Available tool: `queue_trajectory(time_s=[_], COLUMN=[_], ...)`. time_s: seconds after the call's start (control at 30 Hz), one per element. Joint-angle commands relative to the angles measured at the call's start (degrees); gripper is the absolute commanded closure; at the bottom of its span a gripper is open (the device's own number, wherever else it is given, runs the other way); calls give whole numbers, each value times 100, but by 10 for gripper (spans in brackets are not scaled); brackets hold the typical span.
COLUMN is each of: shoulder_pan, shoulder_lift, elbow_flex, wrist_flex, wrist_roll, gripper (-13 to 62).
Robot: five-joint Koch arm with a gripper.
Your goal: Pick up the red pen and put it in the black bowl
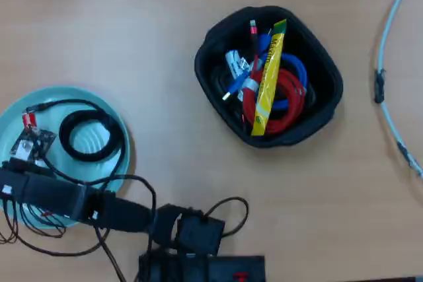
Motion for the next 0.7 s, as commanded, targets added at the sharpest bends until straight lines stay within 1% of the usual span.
queue_trajectory(time_s=[0.0, 0.17, 0.33, 0.53, 0.67], shoulder_pan=[105, 325, 905, 1608, 2057], shoulder_lift=[1143, 1811, 2030, 2347, 2698], elbow_flex=[-448, -466, -448, -343, -220], wrist_flex=[439, 422, 439, 457, 615], wrist_roll=[237, 896, 2487, 3894, 4245], gripper=[555, 555, 555, 555, 555])
